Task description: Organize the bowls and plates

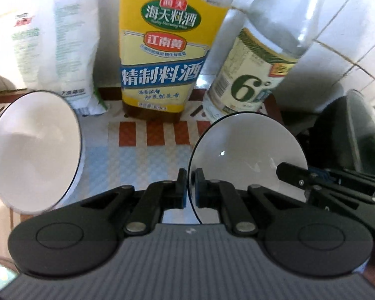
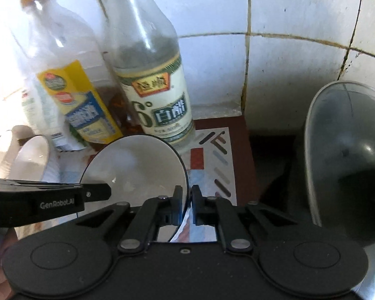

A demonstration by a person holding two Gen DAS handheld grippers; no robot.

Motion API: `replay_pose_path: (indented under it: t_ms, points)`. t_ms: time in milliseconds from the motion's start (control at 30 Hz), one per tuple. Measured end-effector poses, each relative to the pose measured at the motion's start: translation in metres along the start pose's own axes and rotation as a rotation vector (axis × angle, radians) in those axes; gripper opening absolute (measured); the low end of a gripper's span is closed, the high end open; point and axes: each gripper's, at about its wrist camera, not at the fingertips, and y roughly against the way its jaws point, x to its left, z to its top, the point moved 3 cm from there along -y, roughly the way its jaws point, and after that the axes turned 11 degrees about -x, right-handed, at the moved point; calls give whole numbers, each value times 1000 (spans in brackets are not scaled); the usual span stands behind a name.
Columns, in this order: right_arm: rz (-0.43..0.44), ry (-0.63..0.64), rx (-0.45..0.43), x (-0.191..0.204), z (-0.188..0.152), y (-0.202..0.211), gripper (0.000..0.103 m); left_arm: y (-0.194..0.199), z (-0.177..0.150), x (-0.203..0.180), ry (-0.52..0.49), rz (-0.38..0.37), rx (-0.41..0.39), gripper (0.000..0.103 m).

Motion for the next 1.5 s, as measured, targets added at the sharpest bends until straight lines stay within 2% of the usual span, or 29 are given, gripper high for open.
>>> replay_pose_path:
  t_ms: [200,367,467,633,800,1067,1200,1333,1500]
  points:
    - [28,41,21,13,-6,39,11,47,-15,-4,-6,3,9,4]
    - [65,66,29,29,-21,75,11,97,-32,-14,-22,75,-13,4]
    - [91,73,25,36,-32,98,11,121,-44,-20,-39,89,-27,4]
    - [121,82,31,46,-51,124,12,144,-71,-23,-50,110,-9,4]
    - [137,97,64,51,-71,131,12,147,-99,-17,-36,120,21,4]
    - [163,88,149,51,-106,113,12,128,-134,-8,-45,132,79,4]
    - [179,61,177,47,-117,101,12,117,-147,-4,-53,138,101,4]
    - [173,88,189,47,-124,91,12,107,-155,-2,-40,127,128,4]
    - [199,55,183,41,-124,87,12,104,-152,-2,-59,123,125,4]
